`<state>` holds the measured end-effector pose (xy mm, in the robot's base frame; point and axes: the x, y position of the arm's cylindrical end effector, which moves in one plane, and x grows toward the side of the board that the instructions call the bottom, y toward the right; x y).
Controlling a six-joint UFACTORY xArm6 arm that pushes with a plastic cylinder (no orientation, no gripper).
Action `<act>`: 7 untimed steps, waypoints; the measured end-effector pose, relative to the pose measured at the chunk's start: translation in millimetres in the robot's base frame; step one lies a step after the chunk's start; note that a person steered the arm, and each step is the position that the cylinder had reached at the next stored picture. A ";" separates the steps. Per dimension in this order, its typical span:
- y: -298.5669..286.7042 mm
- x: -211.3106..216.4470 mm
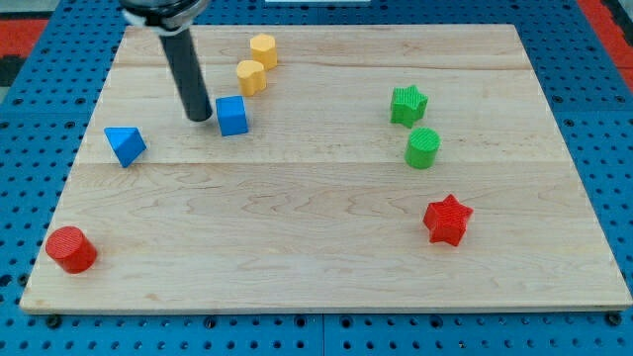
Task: Place the blue cube below the yellow heart
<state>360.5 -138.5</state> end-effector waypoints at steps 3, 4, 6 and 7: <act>13.3 36.5; 0.3 28.7; 16.9 23.7; 17.7 52.1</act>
